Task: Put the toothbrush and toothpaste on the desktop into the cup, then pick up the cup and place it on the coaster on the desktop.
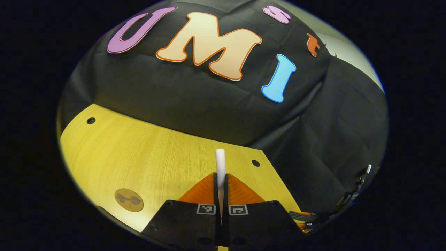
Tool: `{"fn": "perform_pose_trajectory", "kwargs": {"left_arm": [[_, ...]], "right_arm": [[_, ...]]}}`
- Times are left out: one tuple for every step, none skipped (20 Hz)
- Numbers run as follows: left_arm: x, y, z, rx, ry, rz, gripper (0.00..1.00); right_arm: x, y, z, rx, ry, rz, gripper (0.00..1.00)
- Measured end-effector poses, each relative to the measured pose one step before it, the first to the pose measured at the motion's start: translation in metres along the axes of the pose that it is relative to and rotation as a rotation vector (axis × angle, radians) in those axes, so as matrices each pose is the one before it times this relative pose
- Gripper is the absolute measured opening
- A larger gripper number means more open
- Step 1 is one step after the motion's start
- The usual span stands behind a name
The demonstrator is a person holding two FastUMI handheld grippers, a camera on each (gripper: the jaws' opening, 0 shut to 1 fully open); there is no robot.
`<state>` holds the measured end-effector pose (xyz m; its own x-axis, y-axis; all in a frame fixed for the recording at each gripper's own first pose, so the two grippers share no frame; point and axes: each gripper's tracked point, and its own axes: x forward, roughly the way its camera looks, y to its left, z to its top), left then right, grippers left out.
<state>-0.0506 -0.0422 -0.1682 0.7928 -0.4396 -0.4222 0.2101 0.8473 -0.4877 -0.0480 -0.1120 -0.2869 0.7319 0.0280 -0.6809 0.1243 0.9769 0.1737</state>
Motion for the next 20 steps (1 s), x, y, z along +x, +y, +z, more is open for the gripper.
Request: {"fn": "perform_pose_trajectory", "kwargs": {"left_arm": [[0.00587, -0.00035, 0.00102, -0.0257, -0.01302, 0.0037, 0.0], [0.00471, 0.00047, 0.0021, -0.02305, -0.01725, 0.00775, 0.0], [0.00609, 0.00221, 0.00312, -0.01409, -0.02283, 0.01035, 0.0], [0.00579, 0.00241, 0.00351, -0.00758, -0.02292, 0.01093, 0.0], [0.00641, 0.00165, 0.00035, -0.00067, -0.01358, 0.01059, 0.0], [0.00346, 0.00093, -0.00306, 0.00468, 0.00166, 0.00655, 0.0], [0.00454, 0.00129, -0.00264, 0.00595, 0.00314, 0.00959, 0.0], [0.00296, 0.00088, -0.00576, 0.00283, 0.01588, 0.00822, 0.0], [0.0023, 0.00144, -0.00511, 0.00264, 0.00766, 0.00555, 0.0], [0.00172, 0.0009, -0.00262, 0.00388, 0.00196, 0.0051, 0.0], [0.00017, 0.00047, -0.00325, 0.00832, 0.00131, 0.00611, 0.02], [-0.00155, 0.00003, -0.00305, 0.0118, 0.00219, 0.00182, 0.0], [-0.00268, -0.0018, -0.00136, 0.01483, -0.00332, -0.00344, 0.0], [-0.00297, -0.00187, -0.001, 0.01664, -0.00518, -0.00422, 0.0], [-0.00173, -0.0024, 0.00018, 0.0182, -0.00194, -0.00386, 0.0], [-0.0043, -0.0015, -0.00152, 0.01818, 0.00505, -0.00306, 0.0], [-0.00387, -0.00146, -0.00422, 0.01677, 0.0096, -0.00393, 0.01], [-0.0043, -0.00228, -0.00437, 0.01471, 0.0158, -0.00602, 0.01], [-0.00422, -0.00138, -0.00501, 0.01007, 0.01337, -0.00417, 0.02], [-0.00435, -0.00139, -0.00557, 0.01097, 0.00993, -0.00247, 0.03]], "right_arm": [[-0.00158, -0.00285, 0.00021, 0.0012, -0.00003, -0.00471, 0.94], [-0.00066, -0.00302, -0.00078, 0.00112, 0.00275, -0.00342, 0.98], [-0.00138, -0.00209, -0.00079, 0.00027, 0.00148, -0.00136, 0.94], [-0.00035, -0.00201, -0.00019, -0.00025, 0.00226, -0.00217, 0.98], [0.00004, -0.00175, -0.00181, 0.00006, 0.00515, -0.0004, 0.98], [0.00032, -0.00173, -0.00075, -0.00094, 0.00427, -0.00078, 0.99], [-0.00055, -0.00207, -0.00024, -0.00113, 0.00165, -0.00131, 0.99], [0.0002, -0.00166, 0.00027, -0.00038, 0.00312, -0.00038, 0.99], [0.00074, -0.00212, -0.0019, 0.00017, 0.0038, -0.00119, 0.99], [0.00129, -0.00169, 0.00002, 0.00191, 0.00401, -0.00027, 0.99], [0.00076, -0.0016, -0.00058, 0.00339, 0.00387, -0.00055, 0.98], [0.00109, -0.00026, 0.00059, 0.00222, 0.00193, 0.00109, 0.94], [0.00068, -0.00097, -0.00024, 0.00075, 0.00073, 0.00007, 0.94], [0.00125, 0.00025, 0.00145, 0.00051, -0.00017, 0.00157, 0.98], [0.00095, 0.00102, 0.00081, -0.00041, -0.00016, 0.00234, 0.99], [0.00169, 0.00191, 0.0018, -0.0007, -0.0027, 0.00392, 0.99], [0.00144, 0.00249, 0.00048, -0.00112, -0.00003, 0.00467, 0.98], [0.0009, 0.00282, 0.00056, -0.00038, 0.00058, 0.00688, 0.98], [0.00046, 0.00311, 0.0005, -0.00182, 0.00068, 0.0057, 0.98], [0.00156, 0.00284, 0.00053, -0.00371, 0.00235, 0.0055, 0.98]]}}
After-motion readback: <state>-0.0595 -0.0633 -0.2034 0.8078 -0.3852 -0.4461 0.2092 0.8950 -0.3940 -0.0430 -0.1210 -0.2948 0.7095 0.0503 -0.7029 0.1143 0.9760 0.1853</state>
